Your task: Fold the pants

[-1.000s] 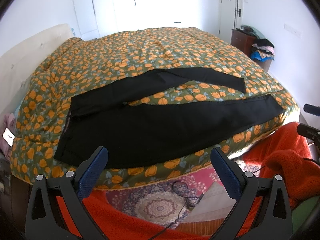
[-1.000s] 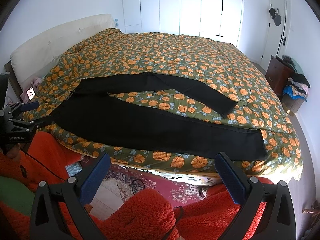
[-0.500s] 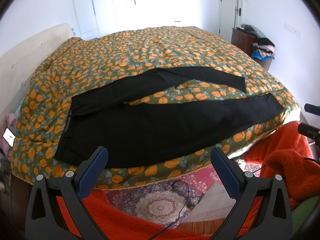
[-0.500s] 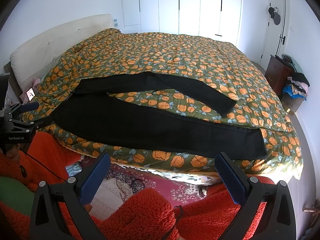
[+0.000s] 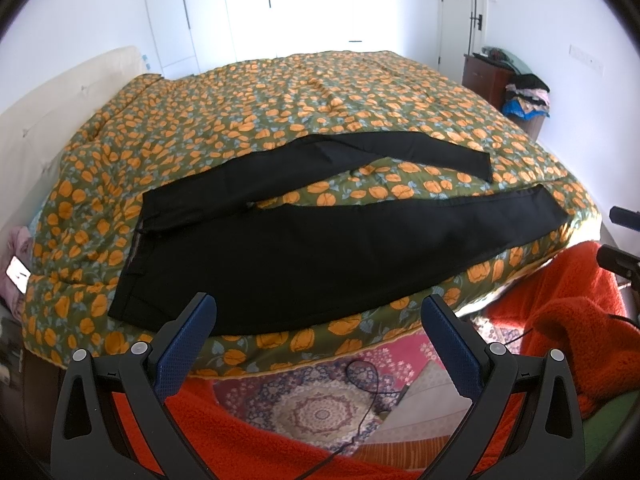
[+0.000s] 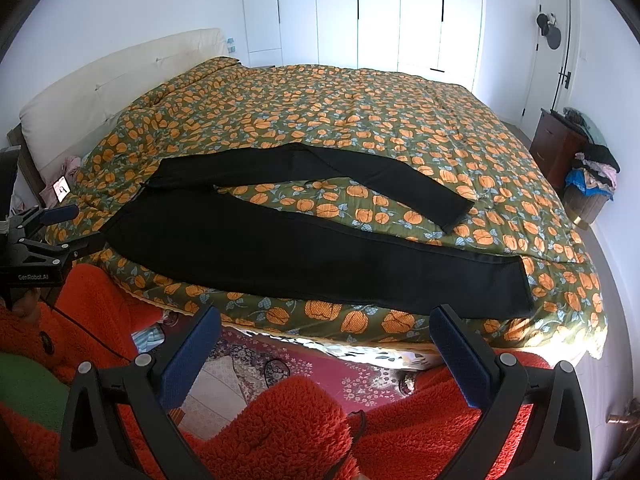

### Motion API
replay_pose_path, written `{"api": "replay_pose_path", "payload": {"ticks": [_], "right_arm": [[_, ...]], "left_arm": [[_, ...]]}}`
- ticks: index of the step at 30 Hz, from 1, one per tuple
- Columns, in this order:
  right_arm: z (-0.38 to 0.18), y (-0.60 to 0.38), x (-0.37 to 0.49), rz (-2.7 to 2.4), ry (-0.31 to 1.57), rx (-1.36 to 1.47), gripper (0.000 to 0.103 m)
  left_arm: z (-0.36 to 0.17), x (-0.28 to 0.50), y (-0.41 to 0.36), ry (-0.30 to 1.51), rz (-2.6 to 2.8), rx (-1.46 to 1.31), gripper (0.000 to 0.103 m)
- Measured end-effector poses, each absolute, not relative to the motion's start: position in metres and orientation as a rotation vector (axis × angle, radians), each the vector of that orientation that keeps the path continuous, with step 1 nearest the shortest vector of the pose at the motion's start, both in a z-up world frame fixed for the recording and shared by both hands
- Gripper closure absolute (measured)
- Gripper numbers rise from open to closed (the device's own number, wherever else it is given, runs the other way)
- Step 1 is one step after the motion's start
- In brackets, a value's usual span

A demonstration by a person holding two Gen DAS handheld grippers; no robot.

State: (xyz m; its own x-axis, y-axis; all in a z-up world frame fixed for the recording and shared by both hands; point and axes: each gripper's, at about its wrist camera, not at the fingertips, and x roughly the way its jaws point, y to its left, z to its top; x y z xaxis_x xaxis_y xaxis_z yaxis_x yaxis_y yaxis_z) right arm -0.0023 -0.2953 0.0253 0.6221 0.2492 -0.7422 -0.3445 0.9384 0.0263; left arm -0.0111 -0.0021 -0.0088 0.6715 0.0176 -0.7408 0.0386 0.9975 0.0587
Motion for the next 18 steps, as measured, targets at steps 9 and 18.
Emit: {"api": "replay_pose_path", "payload": {"ticks": [9, 18], "right_arm": [[0.0256, -0.2999, -0.0039, 0.340, 0.825, -0.107, 0.000], [0.0300, -0.2994, -0.0035, 0.330, 0.807, -0.098, 0.000]], "left_arm": [[-0.0096, -0.0122, -0.0016, 0.833, -0.013, 0.073, 0.001], [-0.0080, -0.0121, 0.0008, 0.826, -0.013, 0.067, 0.001]]}}
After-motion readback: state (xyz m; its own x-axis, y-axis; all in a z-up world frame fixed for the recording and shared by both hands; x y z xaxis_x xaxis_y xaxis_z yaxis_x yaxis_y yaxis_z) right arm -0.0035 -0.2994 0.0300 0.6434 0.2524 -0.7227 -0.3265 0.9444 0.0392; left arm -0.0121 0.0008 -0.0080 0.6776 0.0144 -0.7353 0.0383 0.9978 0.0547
